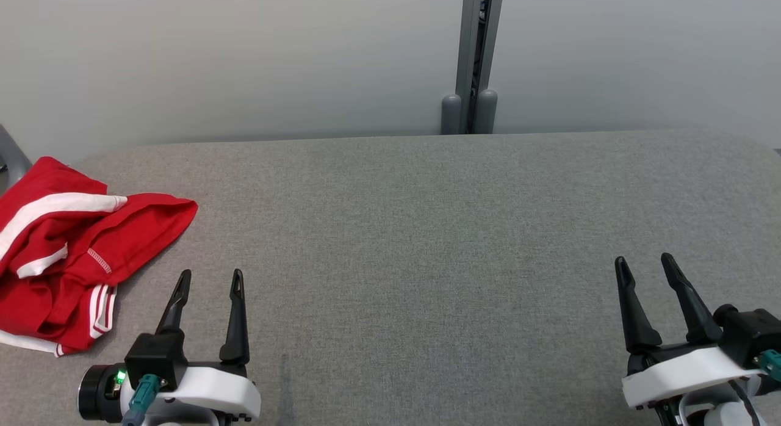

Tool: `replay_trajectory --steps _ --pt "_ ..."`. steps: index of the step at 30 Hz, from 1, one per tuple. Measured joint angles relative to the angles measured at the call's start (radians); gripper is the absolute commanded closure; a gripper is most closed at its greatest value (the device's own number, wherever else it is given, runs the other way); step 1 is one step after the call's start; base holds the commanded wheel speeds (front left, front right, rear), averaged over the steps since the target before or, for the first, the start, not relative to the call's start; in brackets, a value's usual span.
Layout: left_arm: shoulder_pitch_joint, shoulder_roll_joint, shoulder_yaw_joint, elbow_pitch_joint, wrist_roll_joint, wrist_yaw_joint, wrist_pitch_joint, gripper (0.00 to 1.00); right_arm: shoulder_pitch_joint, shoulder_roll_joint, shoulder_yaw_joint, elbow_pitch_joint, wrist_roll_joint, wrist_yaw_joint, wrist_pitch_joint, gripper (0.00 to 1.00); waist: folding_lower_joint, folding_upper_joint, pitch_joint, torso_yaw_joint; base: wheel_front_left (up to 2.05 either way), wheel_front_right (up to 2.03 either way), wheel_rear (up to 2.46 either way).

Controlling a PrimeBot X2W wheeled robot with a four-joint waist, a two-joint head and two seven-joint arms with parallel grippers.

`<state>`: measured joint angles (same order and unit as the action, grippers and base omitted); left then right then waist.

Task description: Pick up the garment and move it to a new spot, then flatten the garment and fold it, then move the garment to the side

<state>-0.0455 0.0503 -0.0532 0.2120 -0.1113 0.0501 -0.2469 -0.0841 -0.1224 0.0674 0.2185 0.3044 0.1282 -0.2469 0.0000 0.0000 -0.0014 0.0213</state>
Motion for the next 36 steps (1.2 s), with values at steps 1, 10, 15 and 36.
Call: replay_trajectory --steps 1,10,15,36 --pt "0.000 0.000 -0.001 0.001 0.006 0.001 0.000 0.00 -0.002 0.000 0.001 0.002 -0.006 0.000 0.000 0.00 0.0000 0.0000 0.000 0.000 0.00 0.00 0.00" --pt "-0.002 0.000 -0.005 0.012 0.056 0.005 -0.016 0.00 -0.010 -0.002 0.008 0.016 -0.051 0.001 -0.013 0.00 0.0000 0.0000 -0.002 0.002 0.00 0.00 0.00" --pt "-0.003 0.000 -0.004 0.014 0.056 0.005 -0.016 0.00 -0.012 -0.002 0.010 0.017 -0.051 0.001 -0.013 0.00 0.0000 0.0000 -0.001 0.002 0.00 0.00 0.00" --pt "-0.003 -0.001 -0.002 0.026 0.049 0.003 -0.016 0.00 -0.013 -0.002 0.017 0.019 -0.035 0.001 -0.013 0.00 0.0000 0.0000 -0.007 0.014 0.00 0.00 0.00"
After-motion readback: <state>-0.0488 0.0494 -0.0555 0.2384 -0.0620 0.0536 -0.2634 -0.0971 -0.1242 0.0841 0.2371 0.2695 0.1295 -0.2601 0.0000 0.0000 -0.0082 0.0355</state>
